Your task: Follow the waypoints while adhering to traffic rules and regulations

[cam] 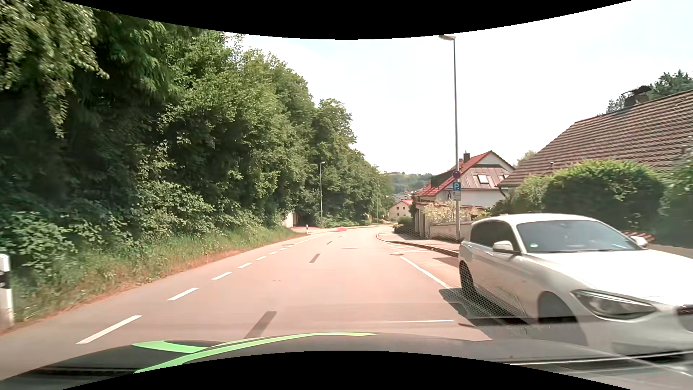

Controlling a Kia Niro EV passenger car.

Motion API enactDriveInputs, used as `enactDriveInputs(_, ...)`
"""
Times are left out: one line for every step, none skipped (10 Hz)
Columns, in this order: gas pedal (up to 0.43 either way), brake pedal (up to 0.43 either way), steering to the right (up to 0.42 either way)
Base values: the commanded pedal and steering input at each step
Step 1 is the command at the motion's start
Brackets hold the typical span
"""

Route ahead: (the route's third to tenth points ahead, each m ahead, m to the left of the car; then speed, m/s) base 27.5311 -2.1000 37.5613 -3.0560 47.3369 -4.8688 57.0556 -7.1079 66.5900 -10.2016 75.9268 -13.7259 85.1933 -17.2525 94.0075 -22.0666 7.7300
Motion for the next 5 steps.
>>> enactDriveInputs(0.0, 0.085, 0.003)
enactDriveInputs(0.0, 0.085, 0.003)
enactDriveInputs(0.0, 0.079, 0.003)
enactDriveInputs(0.0, 0.079, 0.003)
enactDriveInputs(0.0, 0.079, 0.003)
